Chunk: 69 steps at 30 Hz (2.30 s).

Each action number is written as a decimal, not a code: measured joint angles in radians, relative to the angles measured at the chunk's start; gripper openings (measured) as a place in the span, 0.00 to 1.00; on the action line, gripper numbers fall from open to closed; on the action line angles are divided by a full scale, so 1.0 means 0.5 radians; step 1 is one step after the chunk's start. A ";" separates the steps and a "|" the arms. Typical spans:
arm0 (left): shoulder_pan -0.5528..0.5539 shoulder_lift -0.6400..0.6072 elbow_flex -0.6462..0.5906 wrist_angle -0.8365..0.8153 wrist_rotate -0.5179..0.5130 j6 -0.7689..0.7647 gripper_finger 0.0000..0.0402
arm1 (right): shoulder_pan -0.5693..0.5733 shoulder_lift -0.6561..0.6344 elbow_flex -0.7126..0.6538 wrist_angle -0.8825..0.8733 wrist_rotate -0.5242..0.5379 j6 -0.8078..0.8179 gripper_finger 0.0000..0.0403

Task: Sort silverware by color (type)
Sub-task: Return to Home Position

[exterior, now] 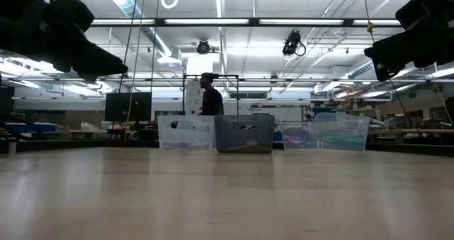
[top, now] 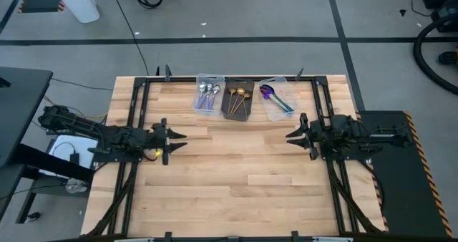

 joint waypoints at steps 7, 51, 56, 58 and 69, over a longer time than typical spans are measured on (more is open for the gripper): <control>0.000 0.000 0.000 0.000 -0.001 0.231 0.35 | 0.000 0.000 0.000 0.000 0.000 0.087 0.25; -0.002 0.000 0.000 0.003 0.008 0.231 0.35 | -0.001 0.000 0.000 0.002 -0.001 0.087 0.25; -0.002 0.000 0.000 0.003 0.009 0.231 0.35 | 0.000 0.000 0.000 0.002 -0.001 0.087 0.25; -0.002 0.000 0.000 0.003 0.008 0.231 0.35 | 0.000 0.000 0.000 0.002 -0.001 0.087 0.25; -0.002 0.000 0.000 0.002 0.009 0.231 0.35 | 0.000 0.001 0.000 0.002 -0.002 0.087 0.25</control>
